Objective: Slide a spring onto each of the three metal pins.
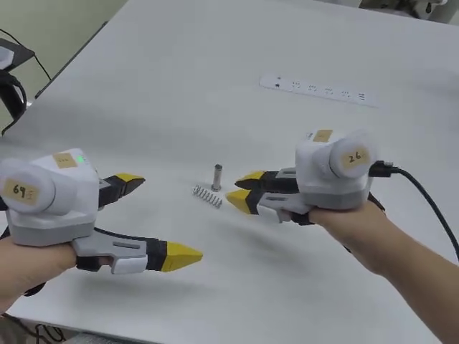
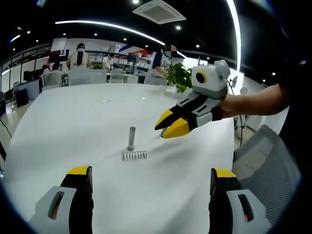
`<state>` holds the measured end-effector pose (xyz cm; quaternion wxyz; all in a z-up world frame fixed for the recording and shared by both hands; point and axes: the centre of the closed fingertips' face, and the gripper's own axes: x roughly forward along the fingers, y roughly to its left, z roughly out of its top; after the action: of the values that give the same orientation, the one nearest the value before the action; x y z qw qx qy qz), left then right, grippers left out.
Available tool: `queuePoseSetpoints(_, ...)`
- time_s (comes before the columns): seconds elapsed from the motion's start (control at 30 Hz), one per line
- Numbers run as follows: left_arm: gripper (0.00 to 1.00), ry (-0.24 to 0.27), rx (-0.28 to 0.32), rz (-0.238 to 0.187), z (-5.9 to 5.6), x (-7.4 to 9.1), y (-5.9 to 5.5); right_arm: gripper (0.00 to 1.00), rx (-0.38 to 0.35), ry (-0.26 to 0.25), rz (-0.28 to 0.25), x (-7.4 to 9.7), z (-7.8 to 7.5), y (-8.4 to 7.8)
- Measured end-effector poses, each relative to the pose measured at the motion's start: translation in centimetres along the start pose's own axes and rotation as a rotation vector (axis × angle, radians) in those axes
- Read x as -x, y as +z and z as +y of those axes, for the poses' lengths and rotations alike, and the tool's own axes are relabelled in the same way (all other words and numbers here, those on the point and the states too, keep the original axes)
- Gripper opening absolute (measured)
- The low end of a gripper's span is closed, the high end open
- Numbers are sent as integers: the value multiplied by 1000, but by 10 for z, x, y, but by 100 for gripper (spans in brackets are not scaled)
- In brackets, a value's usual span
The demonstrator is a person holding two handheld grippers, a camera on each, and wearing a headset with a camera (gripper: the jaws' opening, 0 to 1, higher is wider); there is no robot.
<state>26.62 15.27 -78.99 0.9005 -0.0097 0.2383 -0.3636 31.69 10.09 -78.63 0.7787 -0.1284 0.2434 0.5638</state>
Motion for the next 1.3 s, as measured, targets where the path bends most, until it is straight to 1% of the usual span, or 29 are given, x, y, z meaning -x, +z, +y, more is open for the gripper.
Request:
queuePoseSetpoints(0.17,98,4,4,2,2,2,-2,13,-13,0,18,-12,-2,-1)
queuePoseSetpoints(0.33,98,8,7,3,4,4,-2,13,-16,1,55,-26,-2,-12)
queuePoseSetpoints(0.5,98,11,10,5,5,6,-3,12,-31,-1,73,-34,-5,-17)
queuePoseSetpoints(0.7,98,6,10,11,3,5,-5,11,-20,-3,120,-44,-7,-29)
queuePoseSetpoints(1.0,98,7,12,15,2,6,-5,11,-10,-8,155,-51,-7,-41)
queuePoseSetpoints(1.17,98,5,12,20,1,6,-7,11,-16,-13,158,-53,-8,-43)
queuePoseSetpoints(1.3,98,7,13,22,1,6,-7,9,-14,-16,154,-54,-9,-44)
